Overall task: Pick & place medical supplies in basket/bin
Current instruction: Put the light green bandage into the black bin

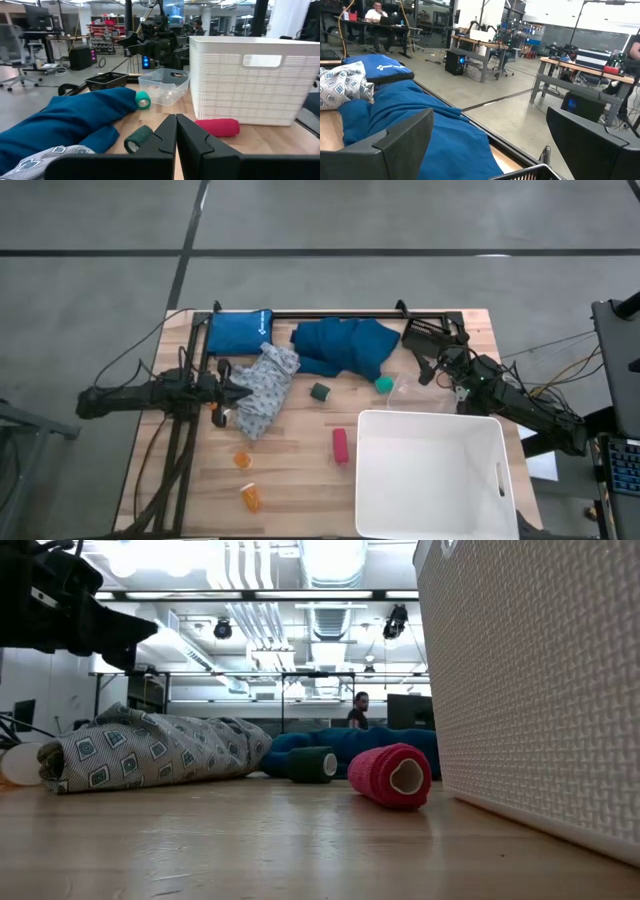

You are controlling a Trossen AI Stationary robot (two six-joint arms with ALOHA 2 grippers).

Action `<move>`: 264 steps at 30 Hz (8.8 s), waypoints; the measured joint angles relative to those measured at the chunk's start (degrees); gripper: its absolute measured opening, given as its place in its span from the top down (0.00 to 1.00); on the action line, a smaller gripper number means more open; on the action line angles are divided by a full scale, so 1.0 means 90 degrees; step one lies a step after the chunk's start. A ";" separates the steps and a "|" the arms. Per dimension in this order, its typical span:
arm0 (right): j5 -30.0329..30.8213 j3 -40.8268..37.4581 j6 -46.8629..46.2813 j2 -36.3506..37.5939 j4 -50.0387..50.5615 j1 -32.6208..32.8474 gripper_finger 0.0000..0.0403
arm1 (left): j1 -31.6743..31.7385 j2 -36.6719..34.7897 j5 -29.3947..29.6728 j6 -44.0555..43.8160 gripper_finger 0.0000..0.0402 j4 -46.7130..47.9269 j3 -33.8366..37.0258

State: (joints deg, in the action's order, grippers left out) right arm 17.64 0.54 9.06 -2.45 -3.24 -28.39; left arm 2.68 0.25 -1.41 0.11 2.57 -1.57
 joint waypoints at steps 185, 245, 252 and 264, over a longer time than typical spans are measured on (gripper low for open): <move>-0.3253 1.0318 -0.2873 -1.0604 0.7857 0.0345 0.05 | 0.0005 0.0001 0.0109 -0.1517 0.78 0.2030 -0.0521; -0.2460 0.8383 0.3404 -1.0107 0.7909 0.0737 0.05 | 0.0006 0.0001 0.0109 -0.1517 0.78 0.2030 -0.0517; -0.2774 0.7850 0.3381 -1.0107 0.7740 0.0743 0.05 | 0.0006 0.0001 0.0107 -0.1517 0.78 0.2030 -0.0517; -0.2777 0.6823 0.3238 -1.0104 0.6587 0.0727 0.05 | 0.0007 -0.0002 0.0108 -0.1517 0.78 0.2030 -0.0517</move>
State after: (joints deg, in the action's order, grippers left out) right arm -7.35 61.94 38.20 -93.38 56.04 -21.85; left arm 2.74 0.23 -0.44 -13.54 20.84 -6.22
